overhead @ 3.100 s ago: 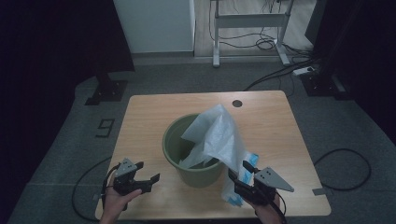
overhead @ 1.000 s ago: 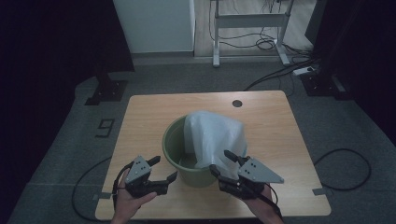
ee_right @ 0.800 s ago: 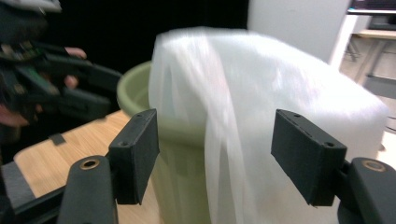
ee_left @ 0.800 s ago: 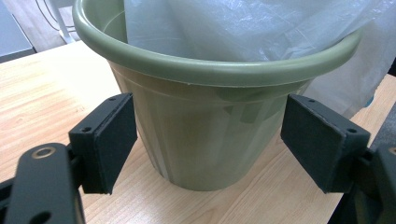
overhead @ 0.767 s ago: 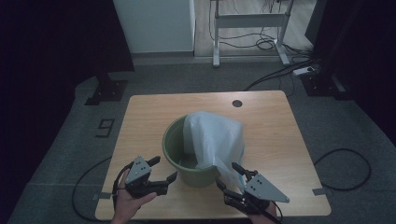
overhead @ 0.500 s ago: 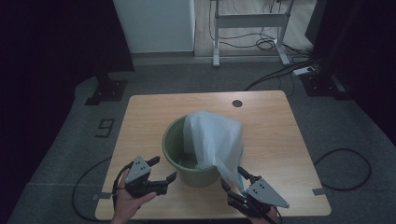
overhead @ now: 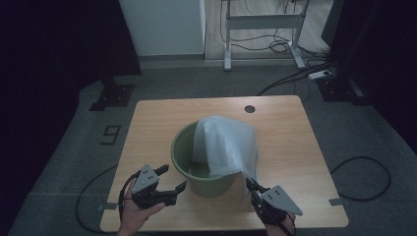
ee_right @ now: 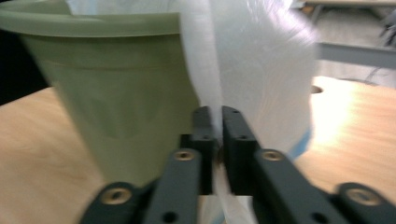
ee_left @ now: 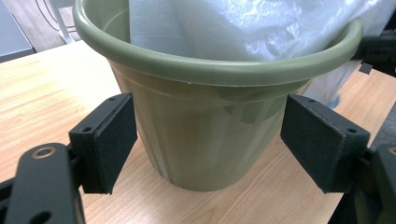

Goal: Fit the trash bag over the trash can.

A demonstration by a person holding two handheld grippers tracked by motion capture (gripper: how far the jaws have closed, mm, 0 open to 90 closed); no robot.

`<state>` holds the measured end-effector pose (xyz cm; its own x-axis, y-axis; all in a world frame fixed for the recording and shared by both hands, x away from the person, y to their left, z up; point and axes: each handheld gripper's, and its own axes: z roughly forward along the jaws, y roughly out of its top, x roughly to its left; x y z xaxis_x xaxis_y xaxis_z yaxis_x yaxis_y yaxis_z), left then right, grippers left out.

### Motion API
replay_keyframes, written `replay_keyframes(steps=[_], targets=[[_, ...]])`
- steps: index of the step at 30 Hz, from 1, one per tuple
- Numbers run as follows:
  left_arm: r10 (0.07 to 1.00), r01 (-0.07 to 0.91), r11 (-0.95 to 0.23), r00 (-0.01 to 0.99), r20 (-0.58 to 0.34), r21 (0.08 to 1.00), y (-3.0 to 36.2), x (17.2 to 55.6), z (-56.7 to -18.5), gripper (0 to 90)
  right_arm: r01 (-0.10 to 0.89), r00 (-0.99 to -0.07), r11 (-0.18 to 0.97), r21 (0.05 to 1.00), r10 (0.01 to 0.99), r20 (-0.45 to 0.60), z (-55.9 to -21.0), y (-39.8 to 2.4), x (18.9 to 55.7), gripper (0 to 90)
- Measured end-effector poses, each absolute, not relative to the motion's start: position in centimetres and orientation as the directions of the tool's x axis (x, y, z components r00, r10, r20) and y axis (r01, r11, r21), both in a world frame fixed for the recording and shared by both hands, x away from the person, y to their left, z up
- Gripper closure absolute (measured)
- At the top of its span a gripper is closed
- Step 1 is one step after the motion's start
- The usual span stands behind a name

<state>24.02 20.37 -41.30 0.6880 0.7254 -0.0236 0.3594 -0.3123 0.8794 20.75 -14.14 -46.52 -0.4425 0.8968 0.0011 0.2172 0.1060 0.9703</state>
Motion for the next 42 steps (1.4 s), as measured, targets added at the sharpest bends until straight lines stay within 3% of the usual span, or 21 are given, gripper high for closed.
replay_keyframes(steps=[8, 11, 21, 29, 42], targets=[[0.718, 0.348, -0.313, 0.696, -0.02, 0.883, 20.1, 23.9, -41.0, 18.2, 0.141, -0.373, 0.077, 0.987, 0.928, -0.019, -44.2, -16.1, 20.9, 89.0], [0.716, 0.347, -0.315, 0.698, -0.018, 0.883, 20.0, 23.9, -40.9, 18.2, 0.085, -0.353, 0.064, 0.994, 0.935, -0.03, -41.7, -17.1, 21.3, 89.0], [0.706, 0.323, -0.315, 0.708, -0.007, 0.893, 19.5, 23.6, -40.1, 18.2, -0.058, -0.419, 0.069, 0.996, 0.904, -0.088, -35.7, -15.2, 22.2, 89.0], [0.706, 0.308, -0.308, 0.709, -0.001, 0.9, 18.7, 23.2, -39.3, 18.2, -0.044, -0.52, 0.107, 0.993, 0.846, -0.114, -35.0, -12.1, 23.1, 89.0], [0.709, 0.302, -0.311, 0.705, 0.008, 0.901, 16.2, 24.8, -37.8, 21.8, 0.012, -0.593, 0.114, 0.993, 0.801, -0.085, -35.3, -11.2, 24.1, 89.0]])
